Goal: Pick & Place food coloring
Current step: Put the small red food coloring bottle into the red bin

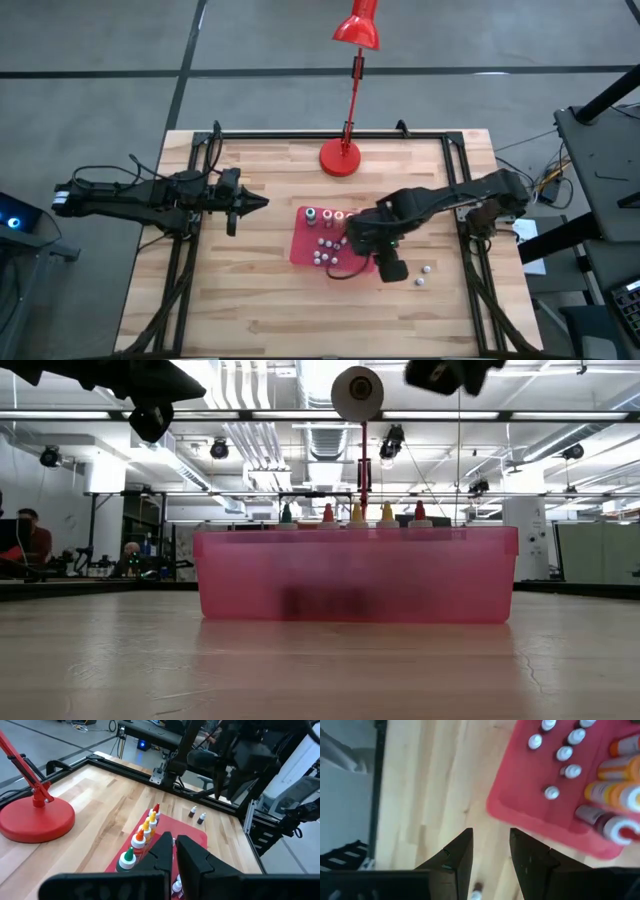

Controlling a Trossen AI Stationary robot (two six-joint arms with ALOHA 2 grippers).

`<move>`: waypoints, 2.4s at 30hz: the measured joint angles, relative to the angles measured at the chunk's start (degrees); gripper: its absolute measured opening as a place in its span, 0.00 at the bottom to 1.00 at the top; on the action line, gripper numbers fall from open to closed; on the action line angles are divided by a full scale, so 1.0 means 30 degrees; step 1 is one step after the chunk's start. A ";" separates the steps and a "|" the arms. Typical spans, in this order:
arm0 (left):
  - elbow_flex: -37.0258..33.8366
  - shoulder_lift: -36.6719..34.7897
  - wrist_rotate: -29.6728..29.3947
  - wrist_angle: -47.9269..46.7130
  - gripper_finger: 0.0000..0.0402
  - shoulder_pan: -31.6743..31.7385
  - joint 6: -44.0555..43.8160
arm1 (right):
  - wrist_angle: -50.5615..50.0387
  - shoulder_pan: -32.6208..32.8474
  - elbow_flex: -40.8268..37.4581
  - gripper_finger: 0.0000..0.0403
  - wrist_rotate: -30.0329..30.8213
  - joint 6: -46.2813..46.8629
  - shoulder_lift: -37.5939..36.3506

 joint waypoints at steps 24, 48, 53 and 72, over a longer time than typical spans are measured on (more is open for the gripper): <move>0.0006 0.0002 0.0004 0.0004 0.00 -0.0007 0.0131 | 0.0539 0.2658 -0.7918 0.28 0.0000 0.5588 -0.8545; 0.0004 0.0004 0.0004 0.0011 0.00 -0.0002 0.0036 | 0.1088 0.5129 -1.0187 0.36 0.1140 0.2983 -0.8580; 0.0005 -0.0002 0.0004 0.0011 0.00 -0.0001 0.0027 | 0.1217 0.5987 -1.0220 0.41 0.1160 0.3285 -0.8997; 0.0006 0.0049 0.0004 0.0006 0.00 0.0000 -0.0648 | 0.6316 0.8240 -1.6530 0.52 0.1807 0.4608 -0.9830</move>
